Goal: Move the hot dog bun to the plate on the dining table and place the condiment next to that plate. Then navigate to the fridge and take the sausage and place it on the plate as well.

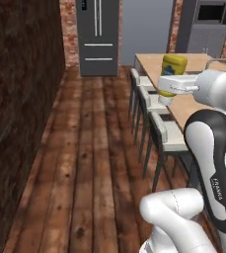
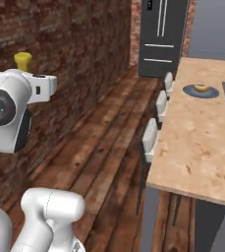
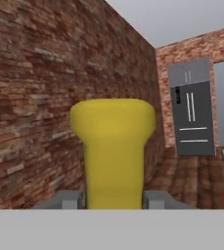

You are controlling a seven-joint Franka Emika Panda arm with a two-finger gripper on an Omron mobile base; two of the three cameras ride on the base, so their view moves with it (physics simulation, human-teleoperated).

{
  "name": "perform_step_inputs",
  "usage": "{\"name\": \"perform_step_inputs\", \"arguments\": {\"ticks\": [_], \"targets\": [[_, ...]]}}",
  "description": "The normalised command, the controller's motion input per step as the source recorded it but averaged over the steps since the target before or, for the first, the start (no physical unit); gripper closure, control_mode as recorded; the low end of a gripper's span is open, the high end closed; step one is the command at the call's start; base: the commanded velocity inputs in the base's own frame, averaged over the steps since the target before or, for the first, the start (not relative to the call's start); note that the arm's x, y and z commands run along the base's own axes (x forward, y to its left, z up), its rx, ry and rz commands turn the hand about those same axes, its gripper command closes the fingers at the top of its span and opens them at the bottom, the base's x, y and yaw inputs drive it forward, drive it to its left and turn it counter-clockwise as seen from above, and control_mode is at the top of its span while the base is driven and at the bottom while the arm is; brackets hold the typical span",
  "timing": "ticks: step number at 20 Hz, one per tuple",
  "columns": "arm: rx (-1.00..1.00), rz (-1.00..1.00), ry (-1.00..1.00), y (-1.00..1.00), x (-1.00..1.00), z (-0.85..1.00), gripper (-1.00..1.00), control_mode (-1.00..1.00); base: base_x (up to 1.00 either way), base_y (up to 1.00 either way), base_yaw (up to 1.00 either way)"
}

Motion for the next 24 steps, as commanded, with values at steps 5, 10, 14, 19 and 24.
{"name": "perform_step_inputs", "arguments": {"ticks": [5,10,14,19,24], "targets": [[0.00,0.00,0.00,0.00,0.00,0.00,1.00,1.00,0.66,1.00,-0.39],[0.00,0.00,0.00,0.00,0.00,0.00,1.00,1.00,0.69,1.00,-0.43],[0.00,0.00,0.00,0.00,0.00,0.00,1.00,1.00,0.76,0.84,-0.55],[0.00,0.00,0.00,0.00,0.00,0.00,1.00,1.00,0.70,0.56,-0.71],[0.00,0.00,0.00,0.00,0.00,0.00,1.00,1.00,0.64,0.54,-0.72]]}}
